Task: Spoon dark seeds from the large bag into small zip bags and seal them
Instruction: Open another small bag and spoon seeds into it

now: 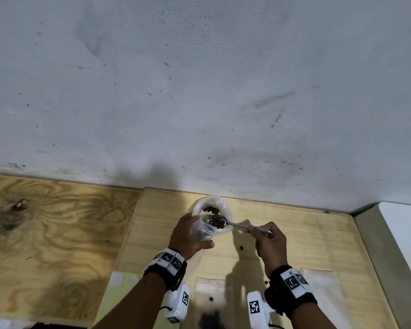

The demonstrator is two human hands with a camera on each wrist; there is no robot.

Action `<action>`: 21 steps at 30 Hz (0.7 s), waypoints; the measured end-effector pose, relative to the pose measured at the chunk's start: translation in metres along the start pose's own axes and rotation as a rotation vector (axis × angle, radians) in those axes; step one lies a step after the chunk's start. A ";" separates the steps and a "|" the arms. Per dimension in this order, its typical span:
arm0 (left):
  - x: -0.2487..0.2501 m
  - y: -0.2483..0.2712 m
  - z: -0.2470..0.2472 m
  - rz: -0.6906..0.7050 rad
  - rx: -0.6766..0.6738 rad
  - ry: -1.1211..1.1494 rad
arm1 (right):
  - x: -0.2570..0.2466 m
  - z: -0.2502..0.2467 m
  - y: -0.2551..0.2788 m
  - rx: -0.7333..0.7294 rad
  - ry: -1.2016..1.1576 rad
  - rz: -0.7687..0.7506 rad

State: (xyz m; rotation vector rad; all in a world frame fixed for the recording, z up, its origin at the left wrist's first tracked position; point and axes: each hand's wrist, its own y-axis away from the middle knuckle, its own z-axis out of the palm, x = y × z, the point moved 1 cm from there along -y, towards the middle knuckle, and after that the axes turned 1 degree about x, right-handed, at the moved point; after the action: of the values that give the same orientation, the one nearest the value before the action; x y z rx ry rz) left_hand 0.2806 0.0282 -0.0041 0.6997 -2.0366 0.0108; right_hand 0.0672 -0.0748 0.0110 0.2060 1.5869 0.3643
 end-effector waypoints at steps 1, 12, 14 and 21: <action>0.001 0.001 0.001 0.008 0.003 -0.006 | 0.001 0.000 0.002 -0.002 0.001 -0.013; 0.004 0.005 0.003 -0.029 0.018 0.023 | -0.001 0.001 0.014 -0.047 0.135 -0.195; 0.003 0.003 0.004 -0.039 0.025 0.037 | -0.002 0.002 0.017 -0.067 0.177 -0.241; -0.001 0.000 0.005 -0.050 0.014 0.036 | -0.002 0.007 0.011 -0.018 0.220 -0.233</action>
State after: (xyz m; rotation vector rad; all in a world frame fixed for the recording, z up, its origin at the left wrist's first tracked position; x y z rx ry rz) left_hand 0.2773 0.0276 -0.0072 0.7539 -1.9861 0.0092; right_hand 0.0731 -0.0643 0.0170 -0.0351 1.8022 0.2247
